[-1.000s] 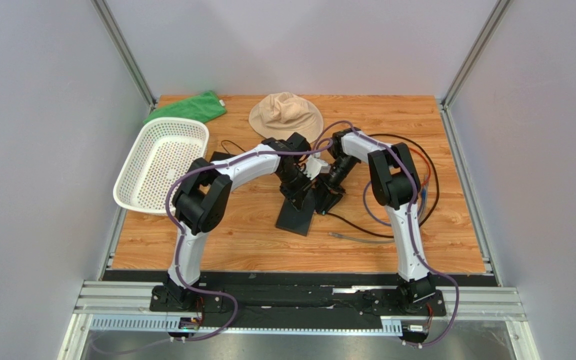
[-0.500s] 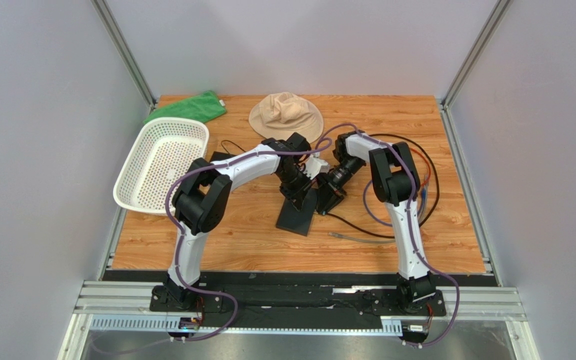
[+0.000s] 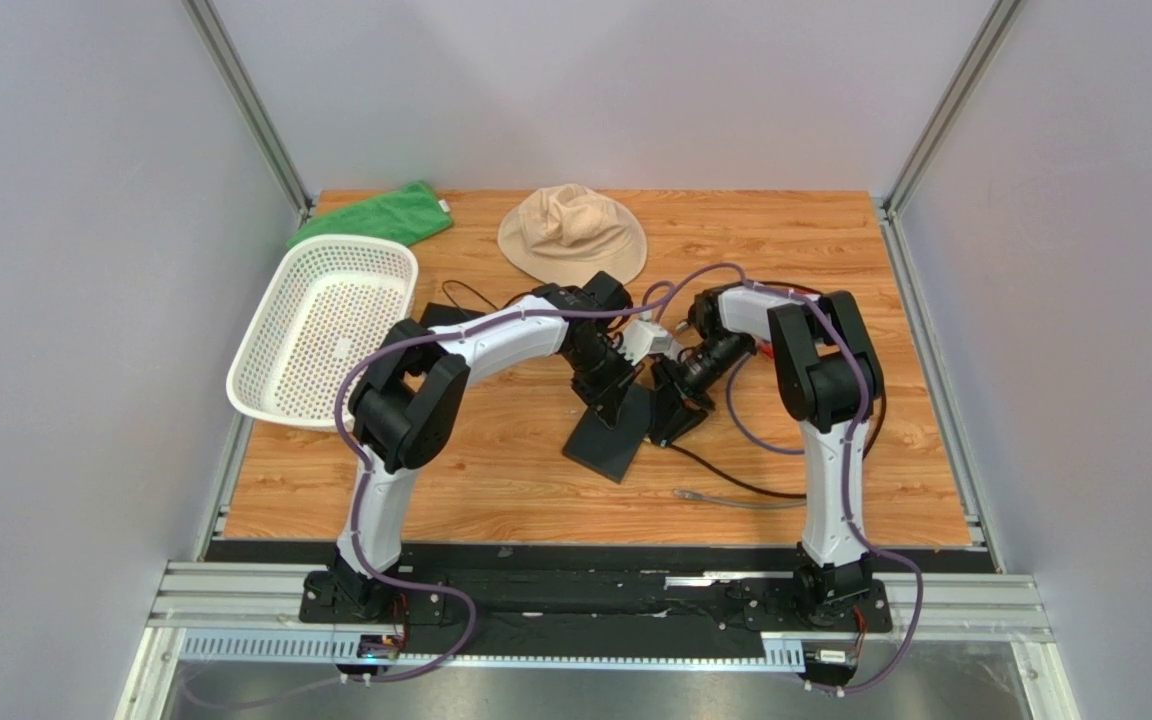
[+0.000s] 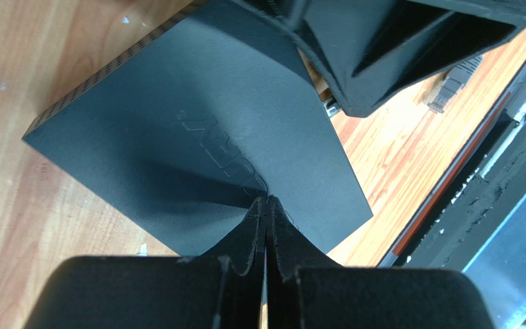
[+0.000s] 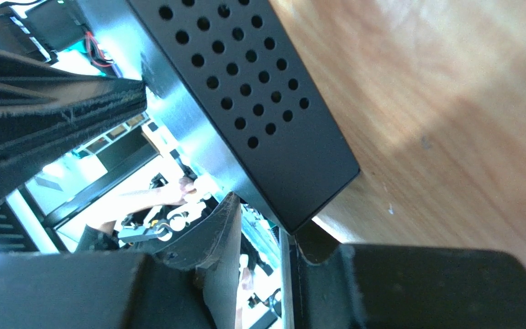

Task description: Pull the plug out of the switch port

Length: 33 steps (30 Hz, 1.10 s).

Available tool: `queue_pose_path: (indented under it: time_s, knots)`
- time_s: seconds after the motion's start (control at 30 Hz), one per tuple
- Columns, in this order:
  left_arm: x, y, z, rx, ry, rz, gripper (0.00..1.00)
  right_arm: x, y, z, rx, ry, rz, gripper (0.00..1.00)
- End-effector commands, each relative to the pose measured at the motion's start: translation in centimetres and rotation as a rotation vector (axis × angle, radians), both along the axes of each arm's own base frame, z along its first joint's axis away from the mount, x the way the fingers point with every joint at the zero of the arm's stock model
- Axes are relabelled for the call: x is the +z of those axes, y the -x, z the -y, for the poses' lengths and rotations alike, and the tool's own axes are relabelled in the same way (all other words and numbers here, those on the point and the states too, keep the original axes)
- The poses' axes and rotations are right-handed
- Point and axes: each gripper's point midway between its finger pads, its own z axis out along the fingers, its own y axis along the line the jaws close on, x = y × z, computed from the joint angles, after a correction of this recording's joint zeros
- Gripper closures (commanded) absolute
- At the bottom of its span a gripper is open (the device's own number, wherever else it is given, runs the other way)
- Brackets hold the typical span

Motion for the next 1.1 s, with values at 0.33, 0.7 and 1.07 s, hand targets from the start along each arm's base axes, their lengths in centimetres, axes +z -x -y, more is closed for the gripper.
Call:
queue_pose_path:
  time_s: [0.33,0.7,1.07]
  knots:
    - [-5.0,-1.8,-7.1,-0.008,-0.339,0.094,1.00,-3.1,-6.7,-0.4,0.050,0.090,0.051,0.67]
    - [-5.7,-1.6,-7.3,-0.012,-0.346,0.077,1.00,-5.3,-5.1,-1.1,0.058,0.050,0.036,0.40]
    - [-6.0,-1.5,-7.5,-0.009,-0.351,0.073,1.00,-6.4,-2.0,-3.0,0.150,0.007,0.009,0.55]
